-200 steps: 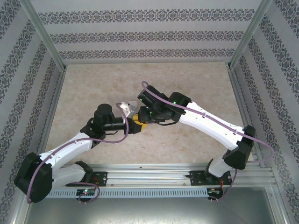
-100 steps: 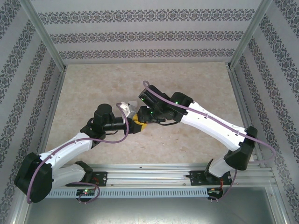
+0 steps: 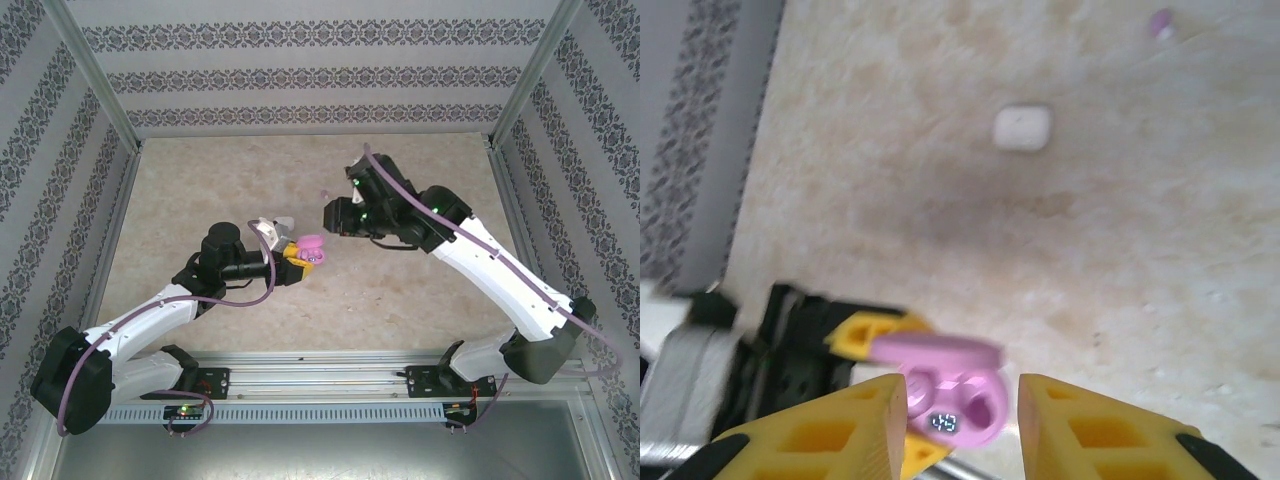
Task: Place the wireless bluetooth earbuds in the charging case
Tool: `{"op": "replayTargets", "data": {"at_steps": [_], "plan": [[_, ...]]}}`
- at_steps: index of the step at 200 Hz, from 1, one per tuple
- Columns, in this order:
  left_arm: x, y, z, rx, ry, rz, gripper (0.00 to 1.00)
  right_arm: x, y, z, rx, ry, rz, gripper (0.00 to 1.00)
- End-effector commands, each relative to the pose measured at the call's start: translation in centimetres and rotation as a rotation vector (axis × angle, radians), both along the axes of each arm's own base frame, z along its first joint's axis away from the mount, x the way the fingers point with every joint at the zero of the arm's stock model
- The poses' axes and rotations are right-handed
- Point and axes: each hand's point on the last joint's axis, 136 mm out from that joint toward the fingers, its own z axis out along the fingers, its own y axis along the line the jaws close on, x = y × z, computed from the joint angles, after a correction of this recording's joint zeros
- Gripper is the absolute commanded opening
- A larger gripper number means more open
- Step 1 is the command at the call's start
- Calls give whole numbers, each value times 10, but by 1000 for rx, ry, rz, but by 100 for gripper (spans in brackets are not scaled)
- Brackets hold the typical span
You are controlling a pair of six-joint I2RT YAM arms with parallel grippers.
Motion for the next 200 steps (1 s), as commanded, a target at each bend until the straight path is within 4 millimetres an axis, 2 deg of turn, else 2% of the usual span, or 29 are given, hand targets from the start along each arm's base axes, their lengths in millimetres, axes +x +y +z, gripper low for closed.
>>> {"op": "replayTargets", "data": {"at_steps": [1,41,62,83,104,148,200], "plan": [[0,-2,4,-14,-2,7,7,24,-15,-16,-70,-13,4,35],[3,-1,-7,2,28,23,6,87,-14,-52,-168,-29,29,35],[6,-1,-14,5,44,32,6,126,-11,-78,-265,-36,39,37],[12,-3,-15,-2,51,35,6,162,-12,-113,-394,-32,27,38],[19,-5,-15,-1,58,28,6,193,-4,-140,-411,12,8,39],[31,-8,-16,-14,75,15,6,239,17,-191,-432,76,-4,39],[33,-5,-20,-21,83,20,6,276,15,-238,-367,130,-54,39]]}}
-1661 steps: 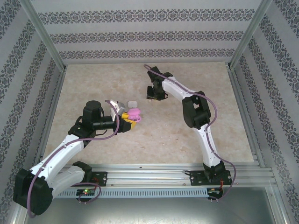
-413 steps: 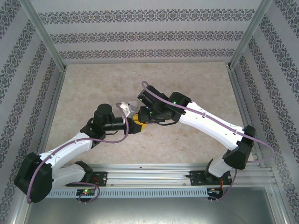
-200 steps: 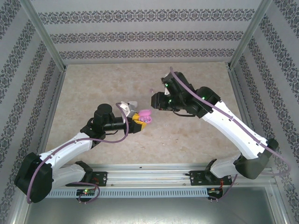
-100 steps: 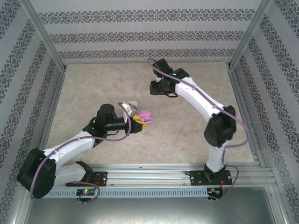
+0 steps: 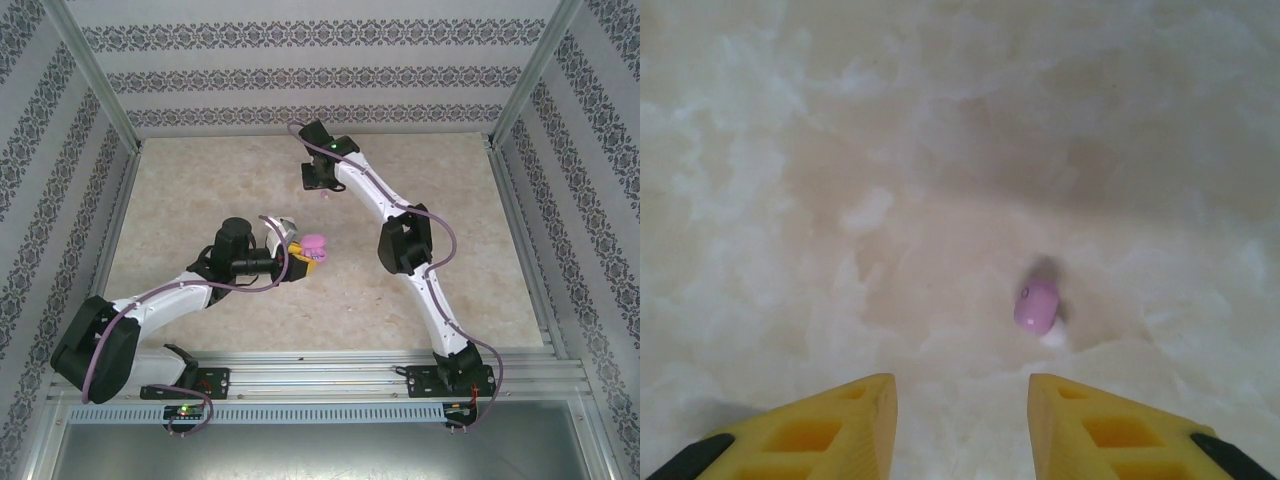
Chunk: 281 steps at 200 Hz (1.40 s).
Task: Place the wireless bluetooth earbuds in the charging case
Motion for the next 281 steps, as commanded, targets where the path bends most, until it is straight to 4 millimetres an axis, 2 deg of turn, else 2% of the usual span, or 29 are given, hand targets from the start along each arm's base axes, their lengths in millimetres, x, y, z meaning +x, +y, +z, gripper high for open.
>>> {"op": "replayTargets", "data": {"at_steps": [1,19,66,143,226,252,281], "plan": [[6,-2,22,-56,-58,-11,6,8,-15,-15,23,42,-50,39],[5,-2,22,-60,-54,-12,6,18,-20,-26,23,26,-75,39],[5,0,19,-55,-46,-10,6,35,-21,-36,3,-33,-77,41],[8,0,19,-54,-43,-10,6,37,-14,-64,17,-3,-81,42],[4,2,23,-60,-46,-8,6,5,-22,-79,-48,96,-52,21],[1,4,26,-57,-53,-7,6,-4,-28,-74,-59,121,-52,18],[-2,6,30,-60,-59,-3,6,-23,-30,-65,-47,174,-49,15]]}}
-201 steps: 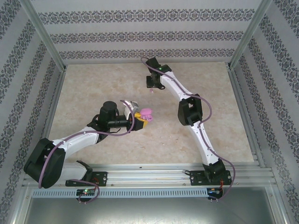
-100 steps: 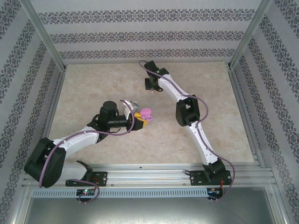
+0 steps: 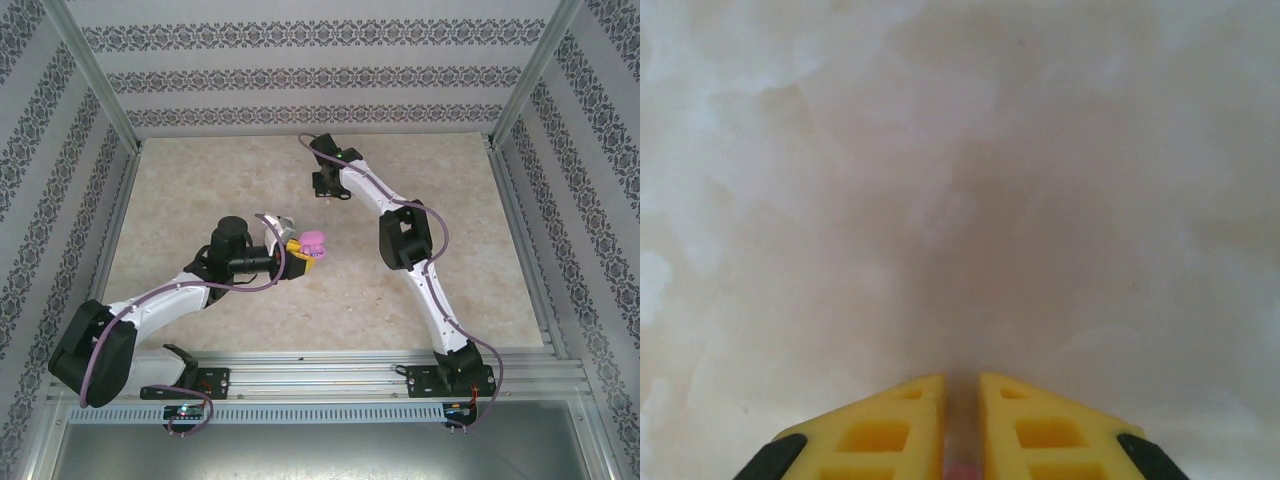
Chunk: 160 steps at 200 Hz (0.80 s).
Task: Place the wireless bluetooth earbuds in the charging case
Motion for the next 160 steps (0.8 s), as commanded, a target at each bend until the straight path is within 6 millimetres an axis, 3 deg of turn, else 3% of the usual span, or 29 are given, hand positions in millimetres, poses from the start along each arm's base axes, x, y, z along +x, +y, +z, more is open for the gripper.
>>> {"op": "replayTargets", "data": {"at_steps": [1,43,78,110,131,160], "plan": [[-1,4,15,-27,-28,3,6,-41,-4,1,-19,134,22,15],[-6,7,17,-36,-22,10,6,-85,-4,6,7,184,39,15],[-11,10,18,-35,-19,16,6,-138,-9,-7,0,240,64,15],[-16,14,19,-37,-18,28,6,-182,-15,-5,-11,276,78,15],[-20,16,21,-36,-19,35,6,-191,-17,7,11,263,70,16],[-22,20,19,-28,-18,51,6,-183,-16,26,24,216,93,17]]}}
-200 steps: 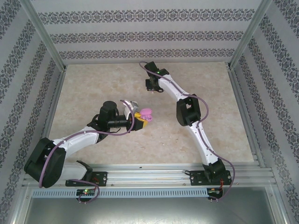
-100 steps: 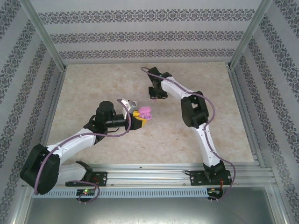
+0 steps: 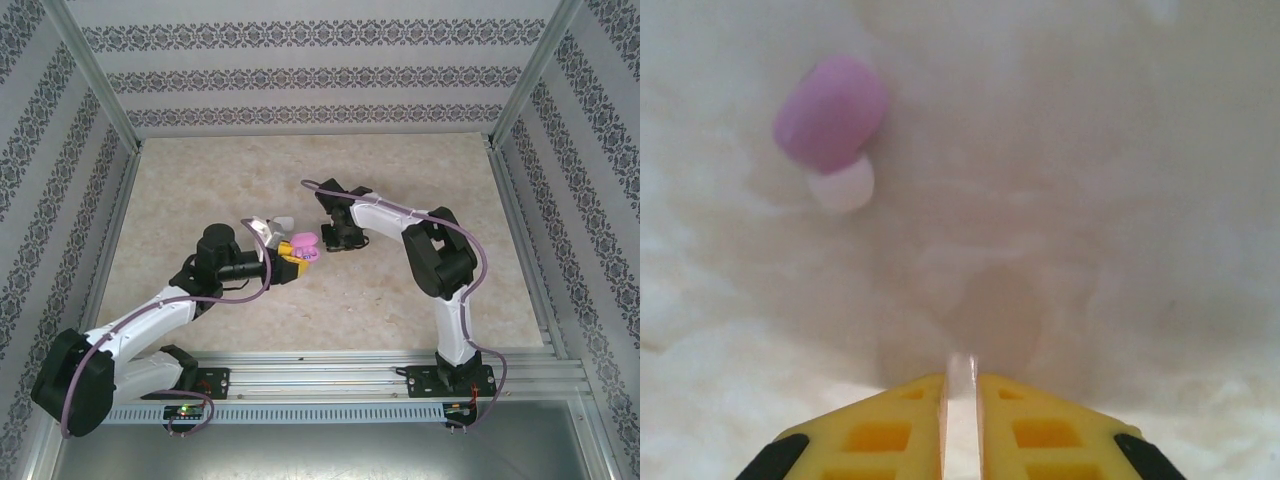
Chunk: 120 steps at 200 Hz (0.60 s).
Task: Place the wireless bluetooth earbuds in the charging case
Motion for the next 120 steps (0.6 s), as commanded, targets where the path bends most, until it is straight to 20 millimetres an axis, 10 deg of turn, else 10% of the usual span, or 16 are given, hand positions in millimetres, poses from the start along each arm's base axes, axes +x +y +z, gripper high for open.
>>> {"op": "replayTargets", "data": {"at_steps": [1,120], "plan": [[-2,6,-3,5,22,24,6,7,3,26,37,-46,-1,18],[-1,7,-11,26,21,26,6,53,27,33,-105,-32,-42,29]]}}
